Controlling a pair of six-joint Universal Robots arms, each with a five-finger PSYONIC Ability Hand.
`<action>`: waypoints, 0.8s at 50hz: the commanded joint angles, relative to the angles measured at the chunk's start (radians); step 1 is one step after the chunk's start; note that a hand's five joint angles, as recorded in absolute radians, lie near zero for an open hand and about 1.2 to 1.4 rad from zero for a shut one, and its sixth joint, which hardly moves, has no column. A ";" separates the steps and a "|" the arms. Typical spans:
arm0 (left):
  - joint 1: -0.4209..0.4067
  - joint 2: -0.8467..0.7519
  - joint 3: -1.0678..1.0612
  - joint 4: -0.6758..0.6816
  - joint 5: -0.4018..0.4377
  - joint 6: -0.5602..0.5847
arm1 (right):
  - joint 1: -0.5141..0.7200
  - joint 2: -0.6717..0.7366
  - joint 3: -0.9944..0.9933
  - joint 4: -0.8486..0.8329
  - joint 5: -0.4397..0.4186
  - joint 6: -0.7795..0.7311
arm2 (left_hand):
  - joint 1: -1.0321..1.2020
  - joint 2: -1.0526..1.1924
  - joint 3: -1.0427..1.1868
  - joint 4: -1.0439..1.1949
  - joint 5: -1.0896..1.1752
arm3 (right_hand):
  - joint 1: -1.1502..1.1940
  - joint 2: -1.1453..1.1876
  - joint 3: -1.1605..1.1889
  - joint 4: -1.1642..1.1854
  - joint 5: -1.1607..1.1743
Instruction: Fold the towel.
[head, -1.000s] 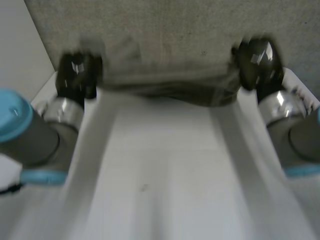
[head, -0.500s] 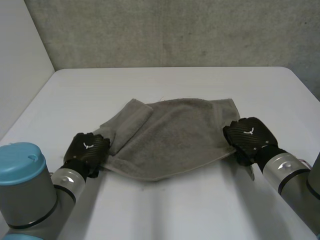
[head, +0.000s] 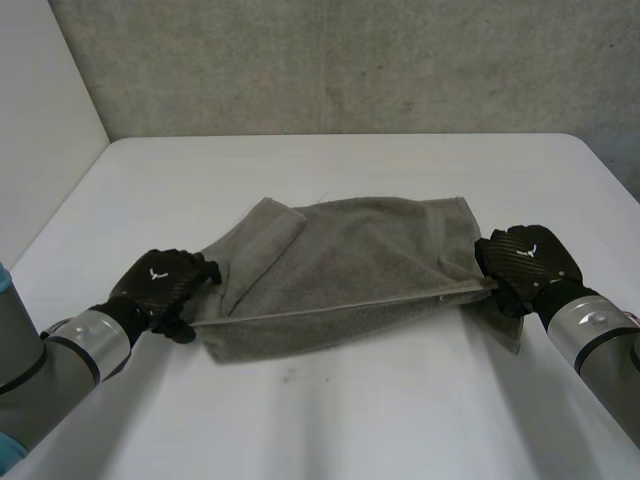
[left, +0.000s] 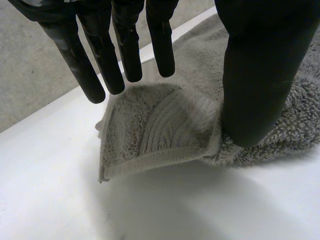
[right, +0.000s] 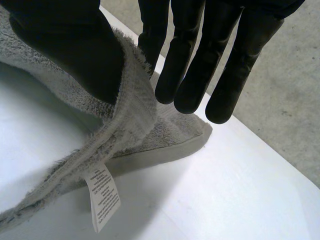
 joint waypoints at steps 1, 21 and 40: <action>0.020 -0.039 0.013 0.006 0.007 0.002 | -0.001 0.002 0.001 0.001 -0.004 0.014 | 0.099 0.107 0.103 0.108 0.109 | 0.421 0.213 0.208 0.202 0.236; 0.014 0.020 -0.048 0.013 0.002 0.001 | -0.005 -0.001 -0.009 0.002 0.021 0.012 | 0.882 0.890 0.887 0.891 0.892 | 0.421 0.213 0.208 0.202 0.236; 0.009 0.620 0.182 -0.213 -0.124 -0.009 | 0.001 -0.354 -0.462 0.528 0.064 0.006 | 0.882 0.890 0.887 0.891 0.892 | 0.421 0.213 0.208 0.202 0.236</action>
